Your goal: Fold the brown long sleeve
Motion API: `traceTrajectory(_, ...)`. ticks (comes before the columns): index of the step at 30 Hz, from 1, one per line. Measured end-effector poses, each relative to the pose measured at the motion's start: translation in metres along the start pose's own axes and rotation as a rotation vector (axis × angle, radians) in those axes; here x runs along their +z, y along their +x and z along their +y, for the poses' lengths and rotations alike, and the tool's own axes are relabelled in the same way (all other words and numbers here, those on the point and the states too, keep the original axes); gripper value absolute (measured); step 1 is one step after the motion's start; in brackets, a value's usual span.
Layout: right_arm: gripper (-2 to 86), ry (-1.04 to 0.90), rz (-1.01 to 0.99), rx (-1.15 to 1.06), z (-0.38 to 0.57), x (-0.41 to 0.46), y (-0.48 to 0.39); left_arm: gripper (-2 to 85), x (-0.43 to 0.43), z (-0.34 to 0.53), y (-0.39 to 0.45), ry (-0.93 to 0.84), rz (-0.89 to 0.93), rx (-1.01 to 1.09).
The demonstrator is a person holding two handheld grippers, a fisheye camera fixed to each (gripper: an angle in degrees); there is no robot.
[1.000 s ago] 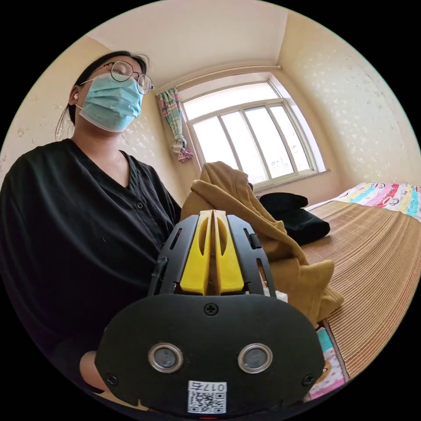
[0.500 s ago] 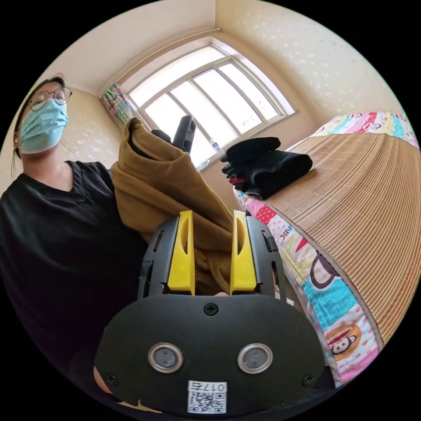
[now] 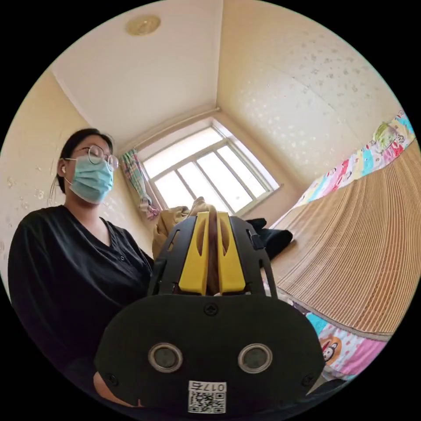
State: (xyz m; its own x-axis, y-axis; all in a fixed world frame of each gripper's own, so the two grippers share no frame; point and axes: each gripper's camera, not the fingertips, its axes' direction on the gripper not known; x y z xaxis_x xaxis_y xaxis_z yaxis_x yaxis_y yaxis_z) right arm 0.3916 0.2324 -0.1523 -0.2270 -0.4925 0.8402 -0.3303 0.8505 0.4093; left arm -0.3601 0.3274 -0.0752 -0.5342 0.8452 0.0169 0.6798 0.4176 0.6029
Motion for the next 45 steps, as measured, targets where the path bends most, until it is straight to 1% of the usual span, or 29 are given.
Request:
traceTrajectory(1, 3.0, 0.118, -0.052, -0.070, -0.013, -0.020, -0.019, 0.3, 0.002, -0.011, 0.012, -0.071, -0.205, -0.013)
traceTrajectory(2, 2.9, 0.188, -0.101, -0.140, -0.027, -0.030, -0.039, 0.3, 0.015, -0.018, 0.018, -0.142, -0.329, -0.008)
traceTrajectory(4, 2.7, 0.225, -0.112, -0.222, -0.051, -0.028, -0.070, 0.2, 0.042, -0.025, 0.017, -0.217, -0.428, 0.011)
traceTrajectory(6, 2.5, 0.274, -0.142, -0.293, -0.071, -0.023, -0.094, 0.1, 0.064, -0.030, 0.009, -0.218, -0.414, 0.033)
traceTrajectory(7, 2.3, 0.292, -0.159, -0.330, -0.085, -0.018, -0.106, 0.1, 0.078, -0.035, 0.002, -0.201, -0.374, 0.052)
traceTrajectory(9, 2.2, 0.285, -0.132, -0.381, -0.105, -0.004, -0.123, 0.1, 0.098, -0.045, -0.007, -0.195, -0.369, 0.078)
traceTrajectory(12, 2.0, 0.299, -0.059, -0.483, -0.132, 0.019, -0.146, 0.3, 0.136, -0.073, -0.017, -0.236, -0.491, 0.161)
traceTrajectory(14, 1.8, 0.278, 0.129, -0.548, -0.163, 0.047, -0.147, 0.6, 0.162, -0.107, -0.056, -0.285, -0.681, 0.126)
traceTrajectory(15, 1.8, 0.270, 0.187, -0.556, -0.173, 0.056, -0.143, 0.8, 0.168, -0.117, -0.072, -0.295, -0.736, 0.111)
traceTrajectory(17, 1.6, 0.212, 0.423, -0.567, -0.225, 0.099, -0.098, 1.7, 0.190, -0.158, -0.151, -0.364, -1.033, 0.109)
traceTrajectory(18, 1.6, 0.192, 0.492, -0.545, -0.241, 0.111, -0.079, 2.5, 0.196, -0.167, -0.177, -0.398, -1.110, 0.116)
traceTrajectory(20, 1.5, 0.096, 0.855, -0.359, -0.299, 0.163, 0.017, 7.0, 0.203, -0.191, -0.294, -0.539, -1.434, 0.051)
traceTrajectory(21, 1.5, 0.088, 0.962, -0.315, -0.308, 0.174, 0.041, 8.4, 0.199, -0.192, -0.321, -0.555, -1.497, 0.008)
traceTrajectory(22, 1.4, 0.036, 1.141, -0.237, -0.319, 0.193, 0.088, 9.0, 0.187, -0.189, -0.365, -0.564, -1.571, -0.093)
traceTrajectory(23, 1.4, -0.069, 1.215, -0.159, -0.322, 0.206, 0.127, 8.8, 0.170, -0.178, -0.394, -0.541, -1.563, -0.186)
traceTrajectory(24, 1.4, -0.124, 1.213, -0.120, -0.320, 0.210, 0.143, 8.3, 0.162, -0.169, -0.405, -0.524, -1.534, -0.226)
traceTrajectory(25, 1.5, -0.219, 1.170, -0.076, -0.309, 0.217, 0.166, 7.9, 0.148, -0.148, -0.420, -0.502, -1.458, -0.296)
traceTrajectory(26, 1.7, -0.275, 1.146, -0.082, -0.286, 0.221, 0.178, 8.0, 0.136, -0.122, -0.429, -0.492, -1.402, -0.340)
traceTrajectory(28, 2.1, -0.357, 1.140, -0.112, -0.243, 0.223, 0.191, 8.1, 0.123, -0.074, -0.437, -0.521, -1.369, -0.385)
traceTrajectory(30, 2.6, -0.478, 1.120, -0.093, -0.196, 0.224, 0.209, 8.1, 0.114, -0.021, -0.447, -0.606, -1.368, -0.448)
traceTrajectory(32, 3.6, -0.645, 1.094, 0.024, -0.133, 0.225, 0.239, 8.3, 0.105, 0.046, -0.462, -0.741, -1.380, -0.556)
traceTrajectory(36, 6.1, -0.891, 1.057, 0.144, -0.049, 0.237, 0.263, 8.4, 0.104, 0.126, -0.471, -0.918, -1.395, -0.657)
traceTrajectory(37, 6.5, -1.000, 1.085, 0.156, -0.025, 0.241, 0.267, 8.5, 0.106, 0.148, -0.470, -0.986, -1.401, -0.691)
traceTrajectory(38, 6.4, -1.012, 1.131, 0.098, -0.011, 0.239, 0.258, 8.4, 0.110, 0.166, -0.464, -1.019, -1.439, -0.703)
traceTrajectory(39, 6.3, -0.984, 1.143, 0.047, -0.008, 0.235, 0.248, 8.4, 0.113, 0.170, -0.455, -0.990, -1.463, -0.673)
traceTrajectory(40, 5.3, -0.997, 1.218, 0.016, -0.006, 0.228, 0.239, 7.0, 0.120, 0.177, -0.437, -0.951, -1.483, -0.643)
traceTrajectory(41, 4.6, -1.008, 1.255, 0.002, -0.010, 0.219, 0.232, 5.8, 0.126, 0.186, -0.426, -0.931, -1.459, -0.664)
traceTrajectory(43, 3.9, -0.996, 1.314, 0.046, -0.023, 0.198, 0.226, 4.1, 0.131, 0.197, -0.410, -0.879, -1.386, -0.727)
traceTrajectory(45, 3.6, -0.953, 1.318, 0.151, -0.042, 0.172, 0.224, 2.4, 0.135, 0.205, -0.396, -0.846, -1.352, -0.769)
